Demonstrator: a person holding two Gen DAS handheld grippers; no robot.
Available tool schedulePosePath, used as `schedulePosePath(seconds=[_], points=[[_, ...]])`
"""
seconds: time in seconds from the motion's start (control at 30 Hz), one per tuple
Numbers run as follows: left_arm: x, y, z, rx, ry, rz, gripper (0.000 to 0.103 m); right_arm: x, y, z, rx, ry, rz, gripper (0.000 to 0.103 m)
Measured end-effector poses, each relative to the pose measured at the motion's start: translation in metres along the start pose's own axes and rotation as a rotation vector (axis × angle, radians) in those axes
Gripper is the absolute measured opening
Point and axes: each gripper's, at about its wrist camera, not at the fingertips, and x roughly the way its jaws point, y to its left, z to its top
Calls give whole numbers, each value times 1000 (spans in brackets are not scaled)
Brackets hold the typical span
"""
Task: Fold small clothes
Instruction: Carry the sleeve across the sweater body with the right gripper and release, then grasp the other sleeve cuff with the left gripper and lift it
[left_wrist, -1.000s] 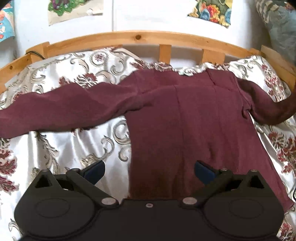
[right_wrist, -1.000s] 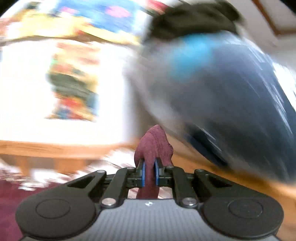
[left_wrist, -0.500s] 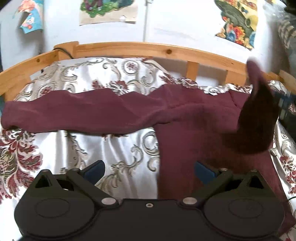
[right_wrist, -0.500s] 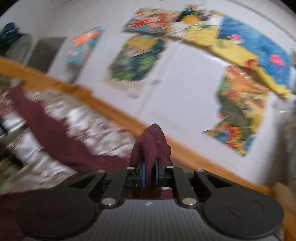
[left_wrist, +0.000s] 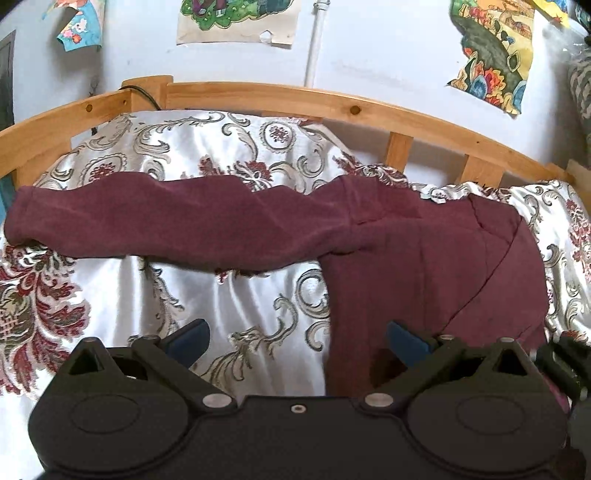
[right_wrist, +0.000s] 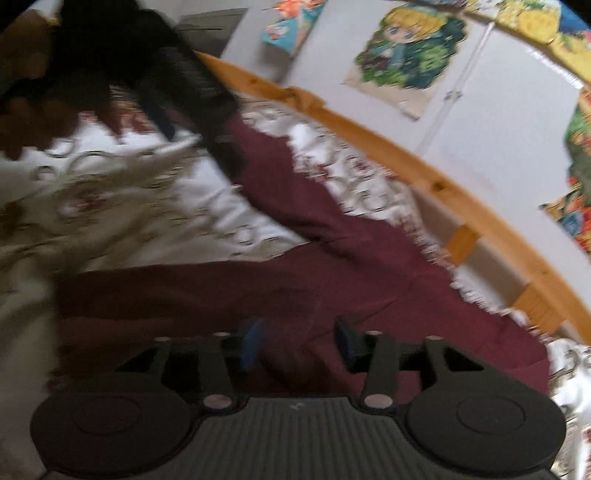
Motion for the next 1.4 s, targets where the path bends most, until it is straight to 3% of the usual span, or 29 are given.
schedulePosePath(seconds=[0.17,0.27,0.33,0.5,0.63,0.73,0.9,1.0,1.07,1.13,1.3,1.4], points=[[12,-12,2,4,-12,-39,102,-33,-4,-13,74,26,58,76],[28,-22,2,8,-5,-65,102,-48,-27,-21,146,48,12,89],[41,-29,1,9,11,-78,102,-53,-47,-28,191,75,-44,92],[58,-46,-13,60,77,-109,102,-45,-129,-49,366,144,-210,92],[57,-54,-34,173,129,-61,102,-22,-202,-69,552,179,-297,92],[54,-52,-52,246,164,-28,102,-2,-241,-82,653,194,-315,92],[51,-40,-66,258,206,-11,102,25,-269,-101,743,227,-330,78],[51,-36,-68,246,215,-9,102,29,-274,-109,787,215,-321,57],[51,-35,-68,243,214,-12,102,28,-272,-107,778,202,-321,22],[48,-36,-67,242,204,-20,102,25,-268,-101,751,186,-342,14],[38,-37,-66,225,176,-40,102,27,-270,-103,751,197,-403,14],[27,-29,-59,171,150,-28,102,18,-266,-104,797,193,-409,33]])
